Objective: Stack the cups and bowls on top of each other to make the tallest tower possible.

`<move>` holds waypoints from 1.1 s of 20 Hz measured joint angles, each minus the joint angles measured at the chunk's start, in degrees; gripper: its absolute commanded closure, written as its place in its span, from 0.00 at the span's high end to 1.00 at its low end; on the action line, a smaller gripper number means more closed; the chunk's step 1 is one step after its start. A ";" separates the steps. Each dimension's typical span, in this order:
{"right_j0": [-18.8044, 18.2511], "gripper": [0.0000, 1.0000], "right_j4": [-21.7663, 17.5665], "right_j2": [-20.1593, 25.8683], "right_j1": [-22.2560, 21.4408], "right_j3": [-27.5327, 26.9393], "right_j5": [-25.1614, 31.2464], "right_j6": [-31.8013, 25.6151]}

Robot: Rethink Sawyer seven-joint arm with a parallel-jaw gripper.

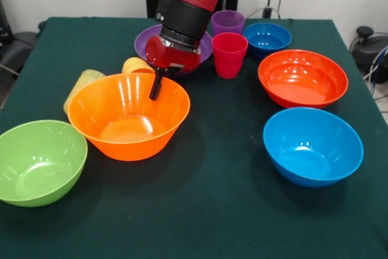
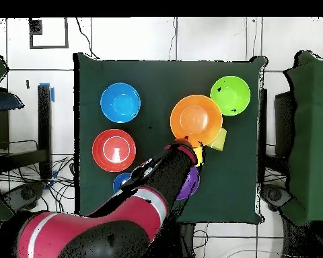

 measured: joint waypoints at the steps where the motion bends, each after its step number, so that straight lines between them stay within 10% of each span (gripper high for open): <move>1: -1.20 0.00 0.01 1.30 -0.92 0.20 0.68 0.00; 22: -11.69 0.00 -0.09 15.82 -9.06 1.21 13.96 0.00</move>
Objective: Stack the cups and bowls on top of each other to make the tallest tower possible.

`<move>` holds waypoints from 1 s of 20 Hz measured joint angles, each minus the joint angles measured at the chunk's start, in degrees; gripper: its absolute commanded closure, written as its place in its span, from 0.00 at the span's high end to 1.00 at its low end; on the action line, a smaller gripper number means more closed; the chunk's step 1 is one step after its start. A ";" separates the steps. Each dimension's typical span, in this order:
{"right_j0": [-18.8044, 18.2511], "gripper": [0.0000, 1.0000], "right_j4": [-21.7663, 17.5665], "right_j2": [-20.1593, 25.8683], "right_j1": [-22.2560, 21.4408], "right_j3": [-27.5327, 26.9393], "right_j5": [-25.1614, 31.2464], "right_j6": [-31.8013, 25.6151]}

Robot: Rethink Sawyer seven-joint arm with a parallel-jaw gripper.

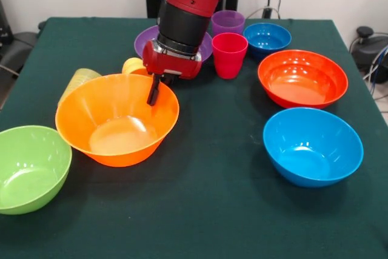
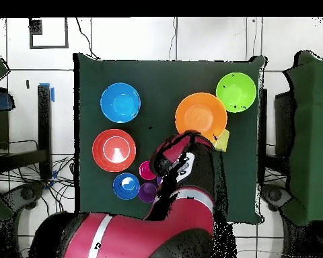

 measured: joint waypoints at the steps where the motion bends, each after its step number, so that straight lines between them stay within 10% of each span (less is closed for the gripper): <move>1: -0.15 0.00 0.00 0.26 -0.12 0.02 0.20 0.00; 20: -2.97 0.00 0.62 6.47 -3.94 4.53 1.15 0.00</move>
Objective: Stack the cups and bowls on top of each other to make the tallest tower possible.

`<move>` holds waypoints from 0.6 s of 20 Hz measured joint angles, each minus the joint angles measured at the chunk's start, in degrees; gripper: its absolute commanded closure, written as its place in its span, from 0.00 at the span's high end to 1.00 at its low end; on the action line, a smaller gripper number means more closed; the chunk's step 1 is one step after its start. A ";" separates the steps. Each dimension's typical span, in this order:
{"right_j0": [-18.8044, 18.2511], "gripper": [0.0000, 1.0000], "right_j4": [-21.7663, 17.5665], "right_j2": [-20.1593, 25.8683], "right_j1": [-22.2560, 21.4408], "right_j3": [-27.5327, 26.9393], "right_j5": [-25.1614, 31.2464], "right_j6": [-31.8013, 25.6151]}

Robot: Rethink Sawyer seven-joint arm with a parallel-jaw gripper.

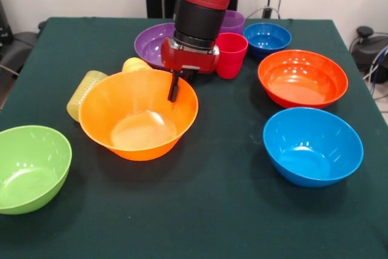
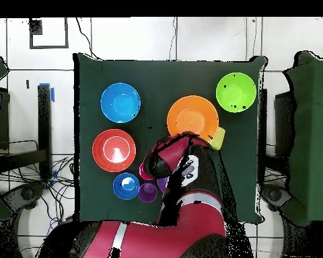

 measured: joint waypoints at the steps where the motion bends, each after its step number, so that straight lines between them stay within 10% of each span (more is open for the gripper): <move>1: -0.07 0.00 0.07 0.28 -0.09 0.24 0.10 0.00; 12: -0.77 0.00 0.75 2.45 -1.03 0.71 2.22 0.00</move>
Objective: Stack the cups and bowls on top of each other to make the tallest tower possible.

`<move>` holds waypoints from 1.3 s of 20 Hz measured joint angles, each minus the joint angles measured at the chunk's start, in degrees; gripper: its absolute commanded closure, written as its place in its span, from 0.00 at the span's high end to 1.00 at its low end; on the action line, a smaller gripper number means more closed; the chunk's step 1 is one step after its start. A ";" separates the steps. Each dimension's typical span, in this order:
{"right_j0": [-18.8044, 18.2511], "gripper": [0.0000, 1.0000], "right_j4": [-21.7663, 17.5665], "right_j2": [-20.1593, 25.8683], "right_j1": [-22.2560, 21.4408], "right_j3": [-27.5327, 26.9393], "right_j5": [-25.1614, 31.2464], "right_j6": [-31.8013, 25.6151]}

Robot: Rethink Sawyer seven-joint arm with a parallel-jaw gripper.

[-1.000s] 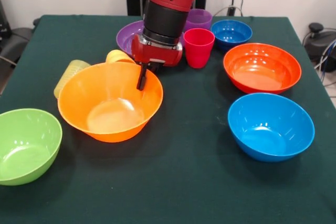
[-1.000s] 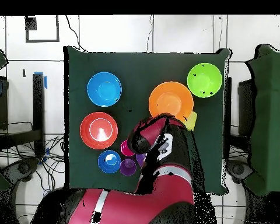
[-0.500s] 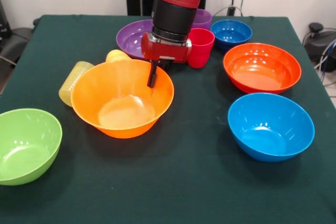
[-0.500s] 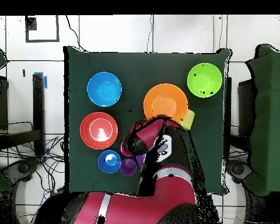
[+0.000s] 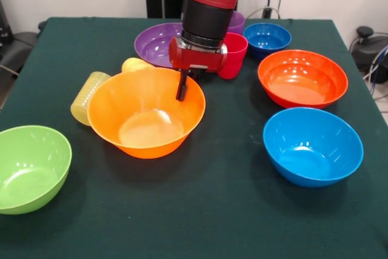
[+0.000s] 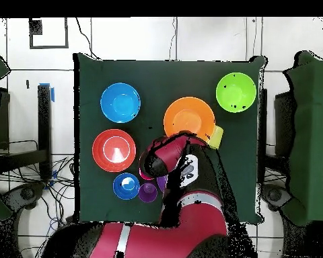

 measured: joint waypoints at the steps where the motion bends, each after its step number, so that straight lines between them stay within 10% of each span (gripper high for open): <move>1: -0.26 0.00 0.02 0.30 0.00 0.03 0.04 0.00; 26: 1.49 0.00 0.76 1.86 -2.71 5.29 0.04 0.00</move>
